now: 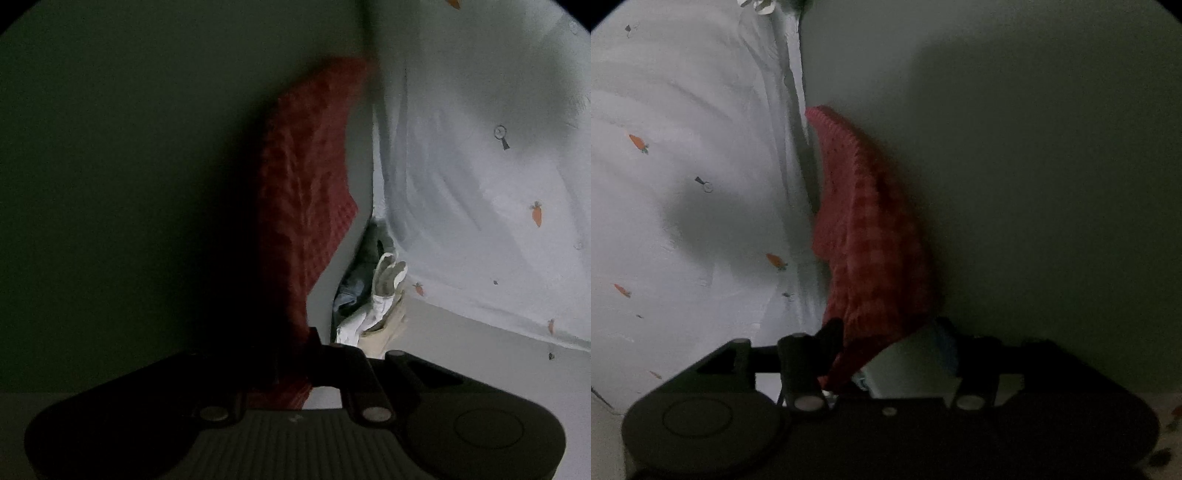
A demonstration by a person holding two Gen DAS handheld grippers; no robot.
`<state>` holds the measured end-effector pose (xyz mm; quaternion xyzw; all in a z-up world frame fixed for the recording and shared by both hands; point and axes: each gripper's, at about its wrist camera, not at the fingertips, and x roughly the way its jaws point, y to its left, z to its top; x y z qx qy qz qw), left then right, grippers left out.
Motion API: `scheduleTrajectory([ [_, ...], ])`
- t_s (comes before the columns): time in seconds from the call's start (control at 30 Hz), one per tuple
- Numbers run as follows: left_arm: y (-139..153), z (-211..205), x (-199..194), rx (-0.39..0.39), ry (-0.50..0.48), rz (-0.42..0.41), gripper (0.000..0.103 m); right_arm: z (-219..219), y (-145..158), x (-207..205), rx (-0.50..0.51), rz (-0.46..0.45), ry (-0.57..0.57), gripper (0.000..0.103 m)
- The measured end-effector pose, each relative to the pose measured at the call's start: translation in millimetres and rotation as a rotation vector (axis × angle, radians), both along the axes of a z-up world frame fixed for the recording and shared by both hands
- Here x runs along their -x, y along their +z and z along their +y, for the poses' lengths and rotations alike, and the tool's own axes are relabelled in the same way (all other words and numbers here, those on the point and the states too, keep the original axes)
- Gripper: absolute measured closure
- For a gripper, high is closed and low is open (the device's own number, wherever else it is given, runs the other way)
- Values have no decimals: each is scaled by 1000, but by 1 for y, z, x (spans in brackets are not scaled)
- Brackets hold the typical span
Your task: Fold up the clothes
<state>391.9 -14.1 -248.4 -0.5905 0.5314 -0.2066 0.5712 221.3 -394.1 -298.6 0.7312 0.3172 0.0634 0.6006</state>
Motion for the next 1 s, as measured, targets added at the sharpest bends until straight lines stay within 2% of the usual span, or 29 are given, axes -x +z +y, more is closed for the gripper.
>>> scheduleTrajectory([
  [0.17,-2,5,5,-2,8,12,90,11,1,-26,19,-7,-2,40],
  [0.33,-6,13,9,-18,21,19,90,14,5,-42,54,31,7,39],
  [0.43,-8,18,15,-16,36,25,91,13,8,-42,83,31,6,48],
  [0.47,-9,19,17,-12,40,30,91,13,10,-43,97,33,8,54],
  [0.53,-8,20,19,-11,46,30,93,11,11,-40,109,36,6,68],
  [0.57,-8,21,21,-12,49,25,93,10,11,-37,114,31,3,81],
  [0.6,-7,22,23,-12,50,21,95,9,13,-35,125,18,4,87],
  [0.73,-3,25,30,35,69,18,98,8,25,-33,163,-33,5,91],
  [0.9,15,26,37,62,43,-61,98,0,46,-26,160,-102,0,92],
  [1.0,20,28,48,79,36,-52,99,-3,59,-21,164,-134,9,92],
])
